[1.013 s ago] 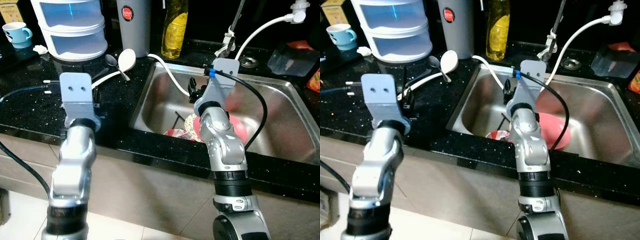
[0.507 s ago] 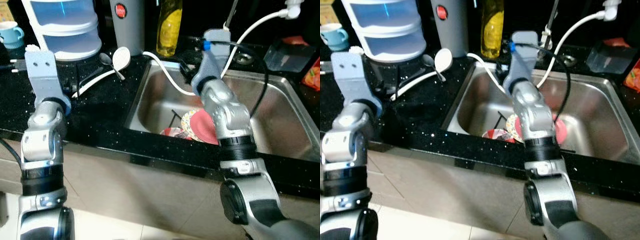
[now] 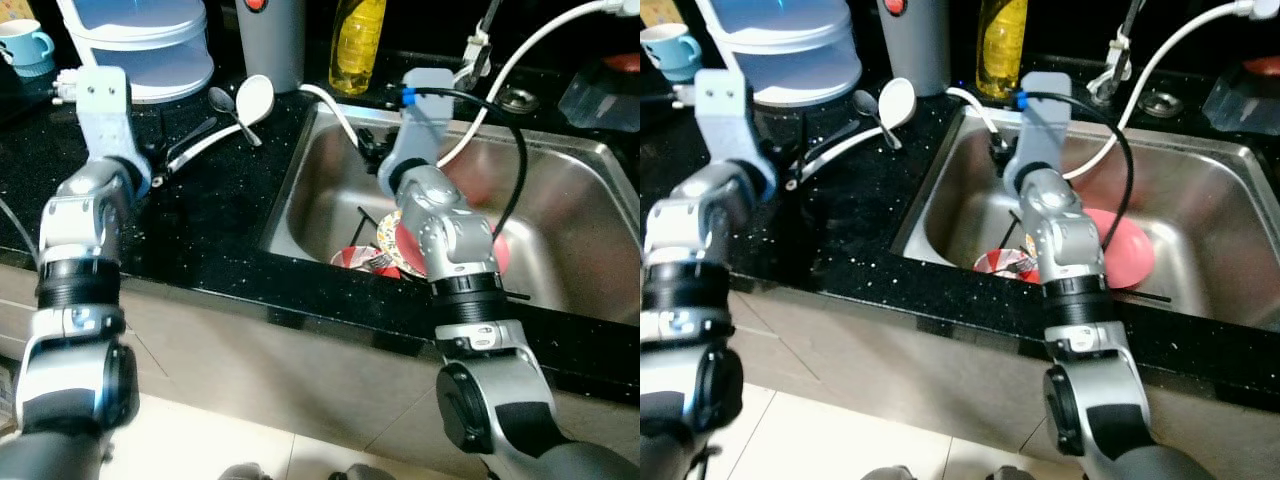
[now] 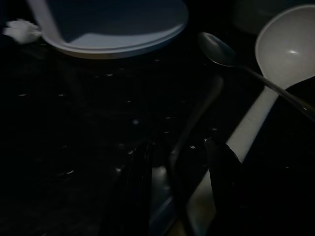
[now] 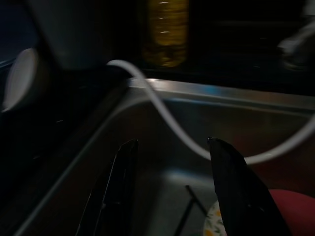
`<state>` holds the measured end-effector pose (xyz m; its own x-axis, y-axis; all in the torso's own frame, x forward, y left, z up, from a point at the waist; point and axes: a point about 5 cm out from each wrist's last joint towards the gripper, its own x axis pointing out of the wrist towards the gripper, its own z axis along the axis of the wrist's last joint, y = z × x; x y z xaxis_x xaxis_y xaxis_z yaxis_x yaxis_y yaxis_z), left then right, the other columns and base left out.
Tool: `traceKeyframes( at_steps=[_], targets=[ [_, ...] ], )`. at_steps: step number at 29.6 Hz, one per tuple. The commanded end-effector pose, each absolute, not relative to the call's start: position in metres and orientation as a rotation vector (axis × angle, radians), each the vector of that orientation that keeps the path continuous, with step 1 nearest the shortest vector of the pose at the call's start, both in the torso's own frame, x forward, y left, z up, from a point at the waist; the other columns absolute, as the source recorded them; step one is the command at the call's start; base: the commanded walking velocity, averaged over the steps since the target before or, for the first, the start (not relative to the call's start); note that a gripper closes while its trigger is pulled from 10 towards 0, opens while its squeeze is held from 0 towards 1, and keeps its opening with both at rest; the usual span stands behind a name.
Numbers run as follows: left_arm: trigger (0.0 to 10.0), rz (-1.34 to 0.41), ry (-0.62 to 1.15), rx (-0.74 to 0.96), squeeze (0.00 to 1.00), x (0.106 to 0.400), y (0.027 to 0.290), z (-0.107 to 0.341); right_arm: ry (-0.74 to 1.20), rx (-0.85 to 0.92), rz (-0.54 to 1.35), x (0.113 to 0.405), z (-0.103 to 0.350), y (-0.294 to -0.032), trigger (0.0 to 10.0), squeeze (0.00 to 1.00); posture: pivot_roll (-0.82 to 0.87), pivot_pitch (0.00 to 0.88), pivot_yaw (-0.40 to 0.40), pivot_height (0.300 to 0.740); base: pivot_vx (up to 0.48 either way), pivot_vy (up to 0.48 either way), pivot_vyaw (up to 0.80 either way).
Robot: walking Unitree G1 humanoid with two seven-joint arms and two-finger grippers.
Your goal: Kitchen organization
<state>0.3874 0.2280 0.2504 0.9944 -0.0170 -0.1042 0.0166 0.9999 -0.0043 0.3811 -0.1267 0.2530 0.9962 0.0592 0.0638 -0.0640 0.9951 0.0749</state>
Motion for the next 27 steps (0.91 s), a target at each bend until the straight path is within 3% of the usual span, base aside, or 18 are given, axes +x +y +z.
traceKeyframes(
  at_steps=[1,5,6,20,22,23,24,25,27],
  targets=[
    [10.0,-0.006,0.112,0.019,0.00,0.388,0.235,0.251,-0.070,0.082,0.039,0.379,0.252,-0.131,10.0,0.00,0.14,0.081,0.042,0.740,0.000,0.000,0.00],
    [10.0,0.032,0.137,-0.072,0.00,0.394,0.242,0.251,-0.079,0.069,0.035,0.376,0.251,-0.133,10.0,0.00,0.15,0.085,0.043,0.740,0.000,0.000,0.00],
    [10.0,0.083,0.165,-0.123,0.00,0.396,0.250,0.247,-0.111,0.044,0.115,0.374,0.256,-0.127,10.0,0.00,0.14,0.098,0.046,0.740,0.000,0.000,0.00],
    [10.0,0.148,0.272,-0.180,0.00,0.394,0.268,0.222,-0.157,0.020,0.319,0.367,0.270,-0.100,10.0,0.00,0.16,0.092,0.039,0.740,0.000,0.000,0.00],
    [6.1,0.150,0.299,-0.193,0.00,0.392,0.270,0.214,-0.156,0.022,0.330,0.364,0.268,-0.099,10.0,0.00,0.16,0.088,0.041,0.740,0.000,0.000,0.00],
    [3.0,0.152,0.310,-0.202,0.00,0.391,0.271,0.210,-0.155,0.023,0.334,0.363,0.267,-0.098,10.0,0.00,0.16,0.087,0.041,0.740,0.000,0.000,0.00],
    [1.1,0.153,0.318,-0.212,0.00,0.391,0.271,0.207,-0.154,0.024,0.337,0.363,0.267,-0.098,10.0,0.00,0.16,0.087,0.041,0.740,0.000,0.000,0.00],
    [0.0,0.154,0.322,-0.219,0.00,0.390,0.272,0.205,-0.154,0.024,0.338,0.362,0.267,-0.098,10.0,0.00,0.16,0.087,0.041,0.740,0.000,0.000,0.00],
    [0.0,0.150,0.324,-0.227,0.00,0.389,0.272,0.204,-0.154,0.024,0.338,0.362,0.267,-0.099,10.0,0.00,0.16,0.086,0.040,0.740,0.000,0.000,0.00]
  ],
)
